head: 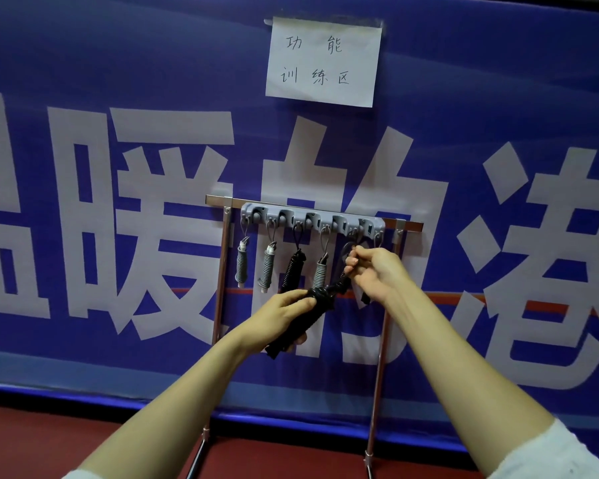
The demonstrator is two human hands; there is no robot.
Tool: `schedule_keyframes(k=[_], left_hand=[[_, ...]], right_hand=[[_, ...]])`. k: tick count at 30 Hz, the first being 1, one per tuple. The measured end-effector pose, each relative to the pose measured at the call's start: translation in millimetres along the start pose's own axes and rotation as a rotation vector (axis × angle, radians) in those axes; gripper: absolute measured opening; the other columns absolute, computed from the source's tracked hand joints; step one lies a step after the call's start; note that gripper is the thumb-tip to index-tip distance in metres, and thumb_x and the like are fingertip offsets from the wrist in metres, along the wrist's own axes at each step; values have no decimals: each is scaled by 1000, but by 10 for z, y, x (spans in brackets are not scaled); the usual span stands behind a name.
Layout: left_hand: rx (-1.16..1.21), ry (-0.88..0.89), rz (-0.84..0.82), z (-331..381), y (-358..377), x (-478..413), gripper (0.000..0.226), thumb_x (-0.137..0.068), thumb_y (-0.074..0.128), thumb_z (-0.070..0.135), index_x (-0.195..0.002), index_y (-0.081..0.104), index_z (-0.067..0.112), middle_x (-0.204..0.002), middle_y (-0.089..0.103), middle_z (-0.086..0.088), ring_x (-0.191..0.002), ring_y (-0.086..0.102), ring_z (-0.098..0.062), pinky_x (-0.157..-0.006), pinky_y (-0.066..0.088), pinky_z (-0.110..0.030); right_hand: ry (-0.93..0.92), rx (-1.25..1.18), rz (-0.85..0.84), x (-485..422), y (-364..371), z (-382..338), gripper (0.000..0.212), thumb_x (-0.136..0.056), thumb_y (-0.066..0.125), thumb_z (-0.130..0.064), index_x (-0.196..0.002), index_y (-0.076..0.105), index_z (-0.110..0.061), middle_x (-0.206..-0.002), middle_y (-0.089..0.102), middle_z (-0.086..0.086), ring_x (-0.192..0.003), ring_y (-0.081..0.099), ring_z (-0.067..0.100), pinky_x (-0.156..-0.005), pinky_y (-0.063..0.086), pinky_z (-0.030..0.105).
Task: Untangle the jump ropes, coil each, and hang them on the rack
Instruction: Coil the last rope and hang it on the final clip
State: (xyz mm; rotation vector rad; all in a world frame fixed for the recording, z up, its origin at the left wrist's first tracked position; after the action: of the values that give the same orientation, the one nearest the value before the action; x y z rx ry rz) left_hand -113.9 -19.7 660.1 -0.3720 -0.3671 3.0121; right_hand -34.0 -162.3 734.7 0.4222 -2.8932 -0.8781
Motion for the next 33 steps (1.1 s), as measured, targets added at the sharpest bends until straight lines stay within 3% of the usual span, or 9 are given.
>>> schedule_keyframes(k=[5,10,13,15,18,21,27,30,33], left_hand=[[13,27,17,-22,-21,-82,21,-102,46,27,-118,57,17,-91,53,-14,-60,58,-18,-48,45,-28],[-3,-15,-19,-111,84,-119,32,-103,43,26,-134,45,21,-91,60,-11,-62,64,-9,-54,51,-25],[56,-11,16,-148,97,-204,52,-87,60,41,-133,48,21,-105,67,-19,-76,68,-18,-77,55,-45],[114,8,51,-172,91,-289,65,-71,64,51,-129,53,22,-114,67,-18,-82,68,-23,-83,52,-49],[151,-3,91,-156,147,-435,56,-84,58,63,-121,61,20,-105,72,-6,-77,69,-12,-75,56,-39],[197,-29,130,-135,196,-594,51,-95,44,54,-117,65,13,-101,72,-5,-75,67,-11,-66,53,-25],[66,55,156,-49,146,-1043,40,-92,59,43,-125,61,20,-120,67,1,-108,62,-8,-90,50,-21],[91,205,251,191,92,-1388,30,-89,68,29,-115,65,14,-106,69,4,-95,63,0,-76,48,-11],[28,217,245,232,160,-1801,14,-88,70,24,-94,68,11,-86,70,1,-77,61,-2,-70,46,-14]], right_hand=[[-72,-58,13,-93,35,-9,23,-99,38,1,-80,49,-4,-70,43,4,-56,37,11,-53,34,23],[-89,28,-46,-117,85,50,22,-98,45,-1,-79,56,-3,-69,48,4,-60,44,12,-54,47,22],[-59,51,-105,-144,145,3,19,-98,47,-3,-83,58,-2,-72,50,5,-61,46,13,-50,52,22],[-51,49,-144,-171,174,-40,19,-99,47,-3,-83,58,-2,-72,50,5,-62,46,13,-50,52,22],[-36,70,-198,-212,199,-76,18,-98,47,-2,-84,58,-1,-74,51,7,-63,48,14,-51,53,23],[-73,124,-226,-273,196,-100,18,-98,47,-2,-84,58,-2,-74,51,6,-63,48,14,-53,54,23],[-160,189,-195,-529,-68,-304,14,-97,50,-2,-86,59,-4,-74,54,5,-63,53,13,-60,56,25],[-181,236,-184,-728,-228,-409,14,-96,51,-2,-85,59,-5,-76,56,5,-66,53,13,-58,55,21],[-236,313,-149,-986,-418,-501,11,-95,53,0,-89,62,-4,-80,59,7,-68,56,14,-67,55,25]])
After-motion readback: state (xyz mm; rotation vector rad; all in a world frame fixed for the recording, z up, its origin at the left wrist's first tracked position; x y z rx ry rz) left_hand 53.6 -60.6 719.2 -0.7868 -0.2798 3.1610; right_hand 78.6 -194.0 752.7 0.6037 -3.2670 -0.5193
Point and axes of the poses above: each hand's wrist, its own x-axis away from the middle knuckle, its own y-axis out of the palm, z = x × y, the point moved 4 cm from there along -x, towards the middle knuckle
